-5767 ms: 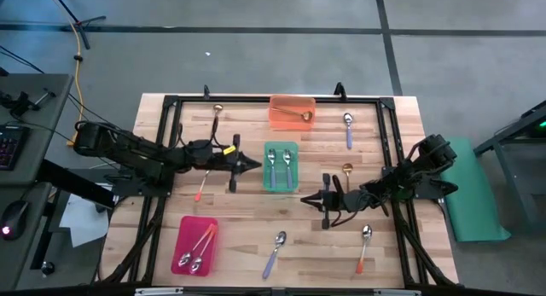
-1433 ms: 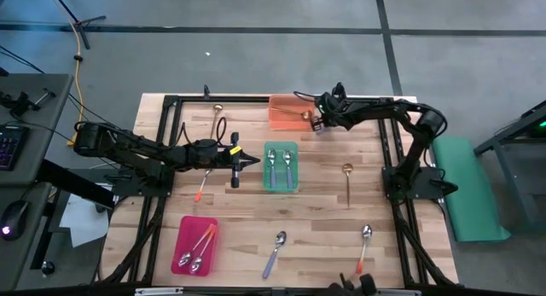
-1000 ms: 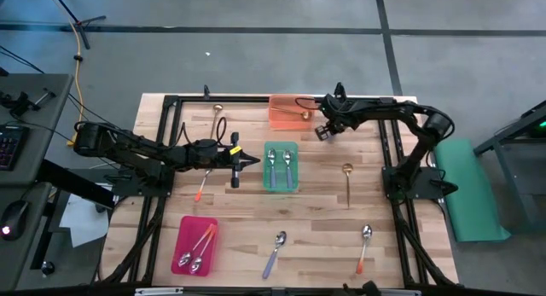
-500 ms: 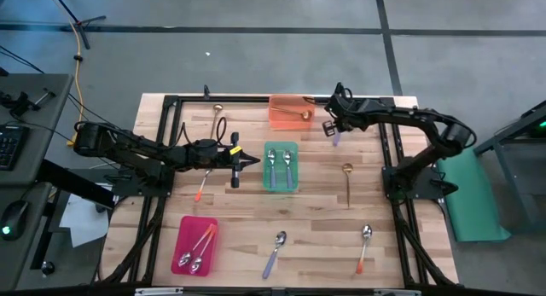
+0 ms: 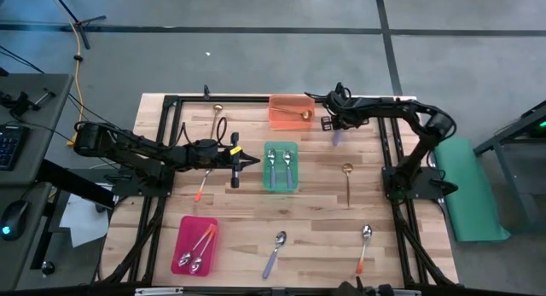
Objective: Sort silverware by color (type)
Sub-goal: Put the purple spoon into the green bin
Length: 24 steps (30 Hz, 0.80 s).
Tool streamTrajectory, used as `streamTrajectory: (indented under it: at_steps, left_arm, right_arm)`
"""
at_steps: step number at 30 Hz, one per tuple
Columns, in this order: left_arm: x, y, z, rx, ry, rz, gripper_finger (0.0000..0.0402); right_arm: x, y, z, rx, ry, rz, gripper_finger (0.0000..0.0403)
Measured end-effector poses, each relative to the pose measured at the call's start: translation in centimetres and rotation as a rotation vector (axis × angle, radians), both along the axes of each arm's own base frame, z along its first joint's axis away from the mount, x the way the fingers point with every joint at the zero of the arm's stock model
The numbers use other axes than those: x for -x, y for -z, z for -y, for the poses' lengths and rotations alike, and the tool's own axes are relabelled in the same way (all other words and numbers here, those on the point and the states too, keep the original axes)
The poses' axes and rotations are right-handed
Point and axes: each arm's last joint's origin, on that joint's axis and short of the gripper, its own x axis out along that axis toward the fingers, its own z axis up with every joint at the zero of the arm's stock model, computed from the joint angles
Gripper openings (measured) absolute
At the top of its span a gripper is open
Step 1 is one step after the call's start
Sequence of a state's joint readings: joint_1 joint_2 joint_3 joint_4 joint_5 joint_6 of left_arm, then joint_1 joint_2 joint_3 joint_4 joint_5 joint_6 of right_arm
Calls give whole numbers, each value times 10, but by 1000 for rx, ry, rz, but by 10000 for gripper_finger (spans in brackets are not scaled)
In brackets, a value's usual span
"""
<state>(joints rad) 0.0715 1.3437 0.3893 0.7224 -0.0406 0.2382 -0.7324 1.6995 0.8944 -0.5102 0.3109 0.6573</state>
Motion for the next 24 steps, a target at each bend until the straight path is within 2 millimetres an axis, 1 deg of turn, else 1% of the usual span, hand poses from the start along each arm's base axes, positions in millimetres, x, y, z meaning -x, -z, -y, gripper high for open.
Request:
streamTrajectory:
  at_steps: [2, 6, 13, 14, 19, 21, 24]
  left_arm:
    - [0, 0, 0, 0, 0, 0, 0]
    - [0, 0, 0, 0, 0, -1, 0]
    - [0, 1, 0, 1, 3, -6, 0]
    - [0, 1, 0, 1, 3, -6, 0]
    - [0, 1, 0, 2, 3, -14, 0]
    - [0, 1, 0, 2, 3, -15, 0]
    - [0, 1, 0, 2, 3, -15, 0]
  right_arm:
    - [0, 6, 4, -2, 8, -3, 111]
    - [-1, 9, 6, 3, 6, -9, 87]
    - [-3, 10, 5, 13, -27, -22, 10]
    - [-4, 10, 4, 13, -40, -29, 6]
    - [-4, 9, 2, -20, -79, -28, 9]
    - [-3, 6, -2, -35, -90, -32, 4]
    - [-1, -3, -9, -64, -107, -16, 3]
